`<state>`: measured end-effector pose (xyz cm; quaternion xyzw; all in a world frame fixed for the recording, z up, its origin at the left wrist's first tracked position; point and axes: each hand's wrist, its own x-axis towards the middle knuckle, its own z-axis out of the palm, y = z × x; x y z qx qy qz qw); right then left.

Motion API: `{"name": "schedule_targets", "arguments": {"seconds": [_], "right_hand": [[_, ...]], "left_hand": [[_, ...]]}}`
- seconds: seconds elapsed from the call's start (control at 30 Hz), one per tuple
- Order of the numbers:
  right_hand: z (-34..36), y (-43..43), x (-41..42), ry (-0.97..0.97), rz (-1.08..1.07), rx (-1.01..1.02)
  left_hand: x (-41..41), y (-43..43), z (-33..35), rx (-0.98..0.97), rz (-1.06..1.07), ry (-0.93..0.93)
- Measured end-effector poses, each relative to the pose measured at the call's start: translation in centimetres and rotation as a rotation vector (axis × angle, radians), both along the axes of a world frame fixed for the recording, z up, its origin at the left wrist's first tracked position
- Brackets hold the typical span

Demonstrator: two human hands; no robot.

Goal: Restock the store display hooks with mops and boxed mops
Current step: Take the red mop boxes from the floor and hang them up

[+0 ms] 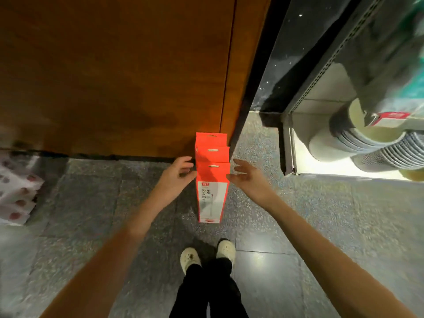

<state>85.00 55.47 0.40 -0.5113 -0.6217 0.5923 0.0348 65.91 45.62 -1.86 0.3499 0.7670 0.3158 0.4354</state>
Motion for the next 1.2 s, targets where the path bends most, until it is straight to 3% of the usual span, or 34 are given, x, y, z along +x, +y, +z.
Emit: {"name": "schedule_targets", "arguments": {"seconds": [0.33, 0.63, 0.93, 1.03, 1.2], "right_hand": [[-22.9, 2.2, 1.1, -0.054, -0.038, -0.006], [-33.6, 2.7, -0.1, 0.016, 0.053, -0.003], [-30.1, 1.4, 1.0, -0.042, 0.065, 0.252], [-23.3, 0.8, 2.1, -0.056, 0.081, 0.338], [-5.1, 1.8, 5.3, -0.039, 0.021, 0.429]], "left_hand": [[-0.9, 1.1, -25.3, -0.147, 0.021, -0.082], [0.5, 1.5, -35.4, 0.032, -0.022, -0.176], [1.4, 0.0, -31.3, 0.017, -0.115, -0.188], [2.0, -0.5, -25.8, 0.002, -0.146, -0.203], [4.4, 1.4, -9.8, 0.129, -0.193, -0.140]]}}
